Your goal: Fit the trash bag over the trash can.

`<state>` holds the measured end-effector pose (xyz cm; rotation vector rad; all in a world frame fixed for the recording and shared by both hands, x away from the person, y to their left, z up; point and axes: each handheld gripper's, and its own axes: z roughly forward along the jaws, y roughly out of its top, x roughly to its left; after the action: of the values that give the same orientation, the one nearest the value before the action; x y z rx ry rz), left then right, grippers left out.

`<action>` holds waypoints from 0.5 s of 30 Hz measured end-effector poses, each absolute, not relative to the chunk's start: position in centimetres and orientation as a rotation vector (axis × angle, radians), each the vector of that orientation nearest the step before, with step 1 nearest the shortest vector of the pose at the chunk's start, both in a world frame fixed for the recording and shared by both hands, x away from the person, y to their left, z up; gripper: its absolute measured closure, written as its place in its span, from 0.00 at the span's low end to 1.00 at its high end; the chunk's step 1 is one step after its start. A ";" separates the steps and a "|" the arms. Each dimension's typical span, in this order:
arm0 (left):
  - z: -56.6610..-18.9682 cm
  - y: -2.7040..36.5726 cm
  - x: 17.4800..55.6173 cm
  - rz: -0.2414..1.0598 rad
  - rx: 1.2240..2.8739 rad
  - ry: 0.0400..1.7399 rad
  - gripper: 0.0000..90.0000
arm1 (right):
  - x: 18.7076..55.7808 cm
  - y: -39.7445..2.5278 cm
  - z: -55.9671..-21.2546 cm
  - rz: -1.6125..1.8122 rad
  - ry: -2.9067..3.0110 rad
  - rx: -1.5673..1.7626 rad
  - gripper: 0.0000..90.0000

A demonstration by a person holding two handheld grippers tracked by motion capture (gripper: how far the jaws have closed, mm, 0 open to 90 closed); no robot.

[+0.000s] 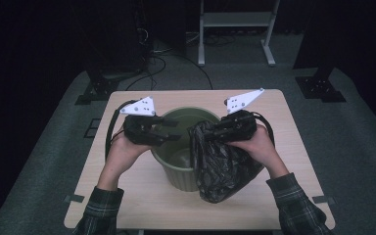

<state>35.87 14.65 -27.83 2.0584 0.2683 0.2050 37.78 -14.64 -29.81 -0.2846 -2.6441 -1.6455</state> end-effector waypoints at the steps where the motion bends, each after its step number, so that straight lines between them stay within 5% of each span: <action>1: -27.8 14.5 35.9 0.204 2.058 0.265 0.56 | 37.8 -14.5 -29.8 -1.638 -2.642 -0.278 0.91; 8: -28.1 13.2 36.2 0.185 2.082 0.239 0.54 | 37.6 -14.0 -29.7 -1.627 -2.626 -0.236 0.92; 11: -28.2 13.0 36.4 0.138 2.095 0.225 0.67 | 37.6 -13.9 -29.7 -1.626 -2.625 -0.219 0.92; 15: -28.4 12.9 36.5 0.066 2.111 0.220 0.97 | 37.7 -13.8 -29.8 -1.628 -2.615 -0.218 0.87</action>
<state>36.49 12.92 -28.38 2.1110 0.2202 0.0657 37.66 -13.83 -29.76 -0.2178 -2.6154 -1.6284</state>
